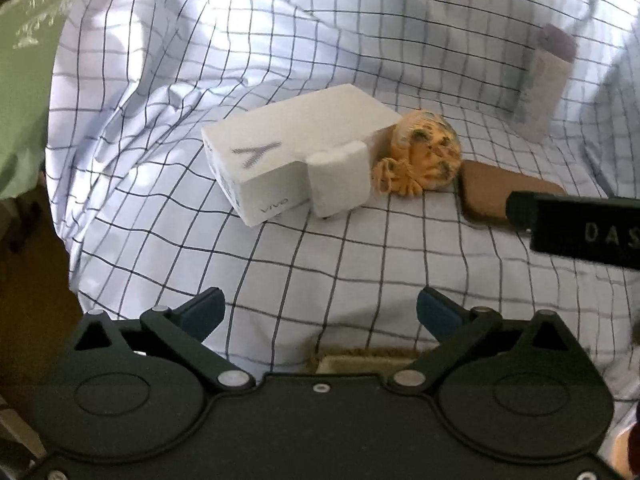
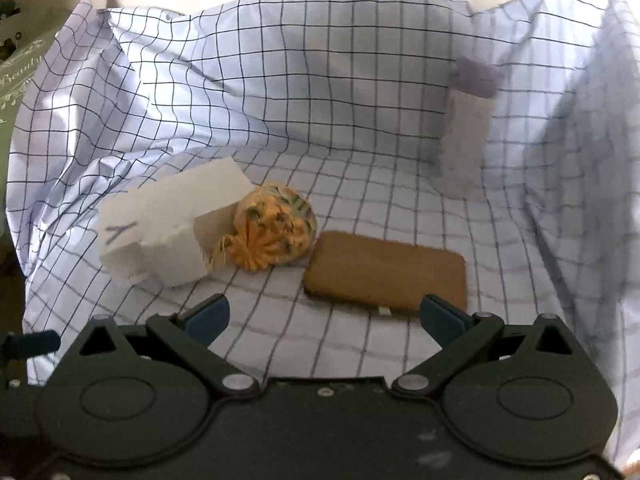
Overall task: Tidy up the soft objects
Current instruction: 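Move both tools toward the white vivo box and orange knitted ball, then grasp the orange knitted ball with the right tool, then grasp the small white packet with the left tool while the right tool holds the orange ball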
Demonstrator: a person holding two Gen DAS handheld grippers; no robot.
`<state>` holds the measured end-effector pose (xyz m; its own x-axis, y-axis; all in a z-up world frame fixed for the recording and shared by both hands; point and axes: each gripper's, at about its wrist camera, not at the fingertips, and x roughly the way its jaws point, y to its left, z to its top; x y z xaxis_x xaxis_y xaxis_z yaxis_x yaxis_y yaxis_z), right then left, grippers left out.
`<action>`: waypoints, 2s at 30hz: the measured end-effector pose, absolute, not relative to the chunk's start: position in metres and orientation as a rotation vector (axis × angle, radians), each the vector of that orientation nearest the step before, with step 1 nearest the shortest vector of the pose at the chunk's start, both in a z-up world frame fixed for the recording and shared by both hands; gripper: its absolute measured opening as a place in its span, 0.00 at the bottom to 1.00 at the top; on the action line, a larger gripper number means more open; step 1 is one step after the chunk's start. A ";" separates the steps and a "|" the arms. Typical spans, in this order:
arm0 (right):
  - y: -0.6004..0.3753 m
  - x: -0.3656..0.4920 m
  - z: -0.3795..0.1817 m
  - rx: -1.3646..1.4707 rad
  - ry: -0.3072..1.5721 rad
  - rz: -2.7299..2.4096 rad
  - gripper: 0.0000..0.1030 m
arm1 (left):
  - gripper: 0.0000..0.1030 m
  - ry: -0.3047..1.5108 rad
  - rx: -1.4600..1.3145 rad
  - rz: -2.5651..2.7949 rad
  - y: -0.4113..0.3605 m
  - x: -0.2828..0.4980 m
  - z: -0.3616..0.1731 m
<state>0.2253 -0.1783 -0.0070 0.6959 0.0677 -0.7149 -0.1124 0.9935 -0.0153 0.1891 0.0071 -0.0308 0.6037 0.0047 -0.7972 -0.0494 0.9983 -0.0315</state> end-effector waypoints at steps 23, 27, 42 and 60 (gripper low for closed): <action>-0.106 0.355 -0.070 -0.327 0.807 0.269 0.96 | 0.91 0.972 -0.138 0.008 0.016 0.246 -0.055; -0.109 0.361 -0.073 -0.279 0.837 0.325 0.76 | 0.91 0.965 -0.146 0.003 0.016 0.250 -0.055; -0.149 0.338 -0.036 -0.117 0.775 0.262 0.63 | 0.91 0.891 -0.156 0.019 0.016 0.255 -0.039; -0.194 0.260 -0.021 -0.067 0.742 0.162 0.63 | 0.92 0.847 -0.163 0.242 0.028 0.295 -0.030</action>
